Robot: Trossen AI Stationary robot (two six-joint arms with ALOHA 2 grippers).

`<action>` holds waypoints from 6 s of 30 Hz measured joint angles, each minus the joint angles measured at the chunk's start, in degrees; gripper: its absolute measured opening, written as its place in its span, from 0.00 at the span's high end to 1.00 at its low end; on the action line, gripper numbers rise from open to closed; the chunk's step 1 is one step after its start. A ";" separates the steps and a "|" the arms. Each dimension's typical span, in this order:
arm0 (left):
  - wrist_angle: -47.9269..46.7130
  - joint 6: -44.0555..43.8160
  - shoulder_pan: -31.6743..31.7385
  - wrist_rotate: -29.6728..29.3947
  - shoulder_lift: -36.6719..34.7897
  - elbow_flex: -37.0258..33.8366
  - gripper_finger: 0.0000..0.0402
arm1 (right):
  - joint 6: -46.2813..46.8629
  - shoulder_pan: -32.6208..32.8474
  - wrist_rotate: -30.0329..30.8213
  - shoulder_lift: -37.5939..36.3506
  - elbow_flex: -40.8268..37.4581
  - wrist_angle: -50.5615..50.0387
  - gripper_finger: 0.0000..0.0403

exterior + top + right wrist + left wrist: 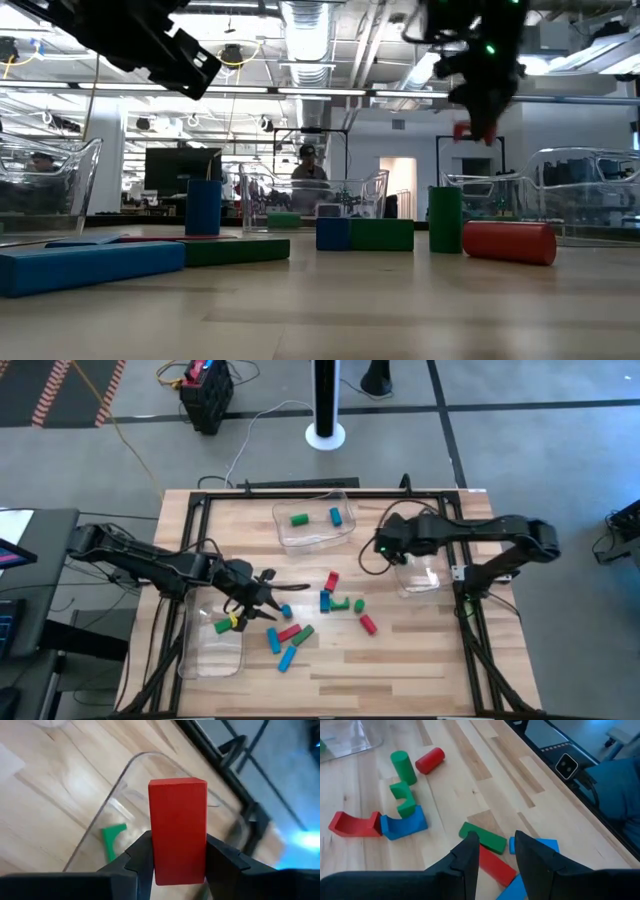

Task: Sort blocks by size
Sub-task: Put the left red arch block into the right transparent bin, then put the red rectangle block into the left transparent bin

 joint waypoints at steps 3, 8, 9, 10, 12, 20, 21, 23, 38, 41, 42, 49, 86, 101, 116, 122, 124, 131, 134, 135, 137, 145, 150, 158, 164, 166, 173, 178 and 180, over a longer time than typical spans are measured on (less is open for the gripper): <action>-0.02 -0.03 -0.16 0.00 0.00 0.00 0.70 | 0.44 -0.84 -2.83 -6.43 -8.29 8.82 0.59; 0.44 0.00 -0.16 -0.03 0.00 0.00 0.70 | 1.82 -3.09 -11.79 -13.43 -17.80 18.91 0.59; 0.72 0.00 -0.16 -0.04 0.00 0.00 0.70 | 2.39 -3.42 -13.03 -13.93 -19.06 19.03 0.59; 1.02 0.00 -0.16 -0.05 0.00 0.00 0.70 | 3.10 -3.70 -14.05 -14.11 -19.96 18.63 0.59; 1.70 0.01 -0.16 -0.05 0.00 0.00 0.70 | 4.04 -4.09 -16.15 -14.12 -21.30 18.77 0.59; 3.04 0.02 -0.16 -0.07 0.01 0.00 0.70 | 6.05 -4.19 -21.31 -11.33 -22.96 18.87 0.59; 2.98 0.02 -0.16 -0.07 0.02 0.00 0.70 | 6.09 -4.19 -21.48 -10.87 -22.97 18.86 0.59; 2.93 -0.02 -0.16 -0.07 0.02 0.00 0.70 | 6.10 -4.19 -22.09 -10.15 -22.98 19.02 0.58; -0.49 -1.70 -0.16 -0.11 0.02 0.00 0.70 | 6.47 -4.02 -22.80 -9.07 -22.98 19.29 0.49; -0.79 -1.88 -0.16 -0.11 0.02 0.00 0.70 | 6.47 -3.89 -22.60 -9.07 -22.98 19.70 0.48; -0.83 -1.89 -0.16 -0.11 0.02 0.00 0.70 | 6.47 -3.67 -22.18 -9.07 -22.98 19.80 0.48; -1.46 -1.40 -0.16 -0.11 0.02 0.00 0.70 | 6.97 -2.10 -17.24 -10.52 -22.98 19.90 0.48; -1.68 -1.49 -4.81 0.13 0.17 0.04 0.70 | -12.34 18.72 -7.33 -19.31 -22.87 52.18 0.49; -1.68 0.34 -6.71 -1.07 12.05 5.21 0.69 | -13.75 23.73 -7.77 -11.17 -22.87 60.67 0.49; -11.56 -1.15 -8.17 -9.10 29.17 15.36 0.51 | -14.03 25.66 -7.75 -10.07 -22.87 64.23 0.49; -13.65 -4.15 -8.16 -10.69 32.95 17.98 0.52 | -14.46 26.05 -7.75 -10.07 -22.87 64.38 0.49; -13.70 -5.62 -8.16 -9.02 33.09 17.99 0.52 | -14.49 26.03 -7.75 -10.07 -22.87 64.46 0.49; -14.11 -11.27 -7.79 -8.83 33.07 17.99 0.52 | -14.64 26.03 -7.75 -10.07 -22.87 64.47 0.49; -13.53 -12.40 -7.89 -8.91 33.74 18.01 0.52 | -14.64 26.03 -7.73 -10.07 -22.87 64.47 0.49; -13.60 -12.73 -7.91 -9.41 34.01 18.01 0.52 | -14.67 26.03 -7.74 -10.07 -22.87 64.47 0.49; -13.56 -13.50 -7.95 -10.60 34.96 18.01 0.52 | -14.67 26.03 -7.73 -10.07 -22.87 64.46 0.49; -16.14 -14.84 -8.36 -16.95 38.45 20.33 0.52 | -15.15 26.01 -7.73 -10.10 -22.87 64.48 0.49; -16.78 -14.01 -8.86 -17.63 38.64 20.52 0.52 | -15.21 26.03 -7.73 -10.10 -22.87 64.49 0.49; -16.52 -10.35 -8.70 -20.56 38.64 20.41 0.58 | -15.21 26.01 -7.68 -10.10 -22.87 64.50 0.49; -16.41 -7.98 -8.65 -20.88 38.64 20.41 0.72 | -15.06 26.01 -7.62 -10.10 -22.87 64.50 0.49; -16.41 -7.43 -8.65 -20.86 38.61 20.41 0.75 | -15.06 26.01 -7.53 -10.10 -22.87 64.50 0.49; -16.39 -6.38 -8.65 -20.77 38.60 20.41 0.75 | -15.06 26.01 -7.47 -10.10 -22.87 64.50 0.49; -16.39 -6.36 -8.65 -20.74 38.60 20.41 0.75 | -15.06 26.01 -7.47 -10.10 -22.87 64.50 0.49; -16.39 -6.36 -8.65 -20.73 38.60 20.39 0.75 | -15.06 26.01 -7.47 -10.10 -22.87 64.50 0.49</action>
